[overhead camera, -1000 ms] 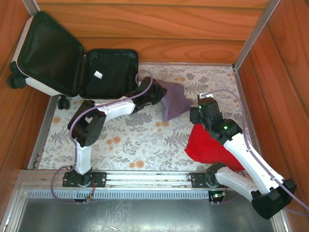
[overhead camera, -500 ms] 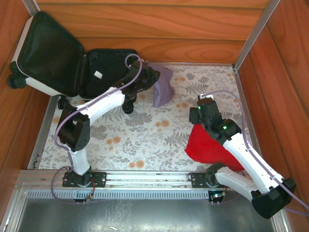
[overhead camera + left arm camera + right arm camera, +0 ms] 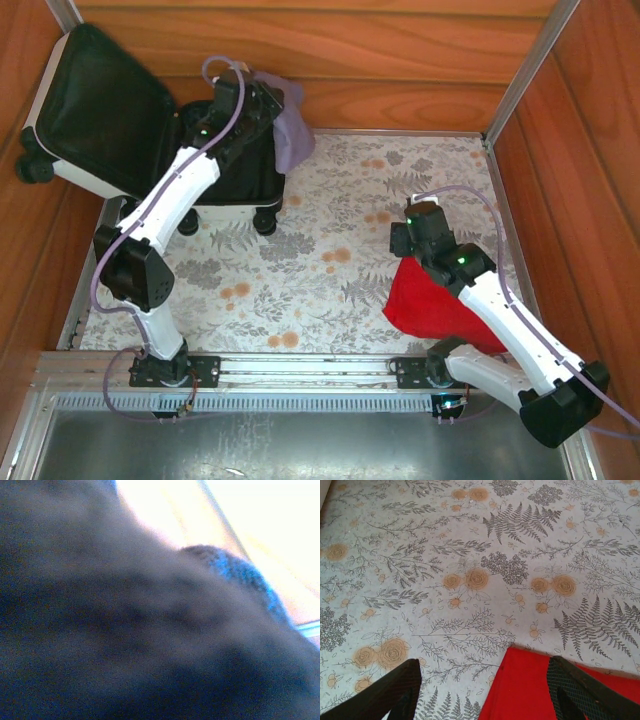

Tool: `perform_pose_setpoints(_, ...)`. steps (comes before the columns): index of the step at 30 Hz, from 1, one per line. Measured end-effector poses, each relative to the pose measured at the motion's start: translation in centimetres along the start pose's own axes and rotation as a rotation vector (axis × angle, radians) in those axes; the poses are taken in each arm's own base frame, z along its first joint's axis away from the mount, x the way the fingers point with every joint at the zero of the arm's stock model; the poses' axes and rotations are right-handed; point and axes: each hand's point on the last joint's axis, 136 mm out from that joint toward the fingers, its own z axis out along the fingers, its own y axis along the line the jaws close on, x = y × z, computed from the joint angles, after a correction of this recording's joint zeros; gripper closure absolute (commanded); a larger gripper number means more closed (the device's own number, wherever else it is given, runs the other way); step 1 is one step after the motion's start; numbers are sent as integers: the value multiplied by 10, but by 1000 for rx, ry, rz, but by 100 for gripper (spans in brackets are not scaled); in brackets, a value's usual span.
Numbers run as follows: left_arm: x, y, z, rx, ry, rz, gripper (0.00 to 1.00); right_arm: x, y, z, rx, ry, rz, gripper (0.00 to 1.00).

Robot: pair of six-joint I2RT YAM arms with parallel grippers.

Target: Pack the luggage

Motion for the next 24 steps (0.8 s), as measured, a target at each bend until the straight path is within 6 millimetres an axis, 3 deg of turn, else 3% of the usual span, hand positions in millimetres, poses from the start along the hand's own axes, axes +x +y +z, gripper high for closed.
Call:
perform_pose_setpoints(6,-34,25,10,-60,-56,20,100,4,0,2,3,11,-4,30)
perform_pose_setpoints(14,-56,70,21,-189,-118,38,100,15,0,10,12,42,-17,29)
perform_pose_setpoints(24,-83,100,38,-248,-182,27,100,24,2,17,6,67,-22,29)
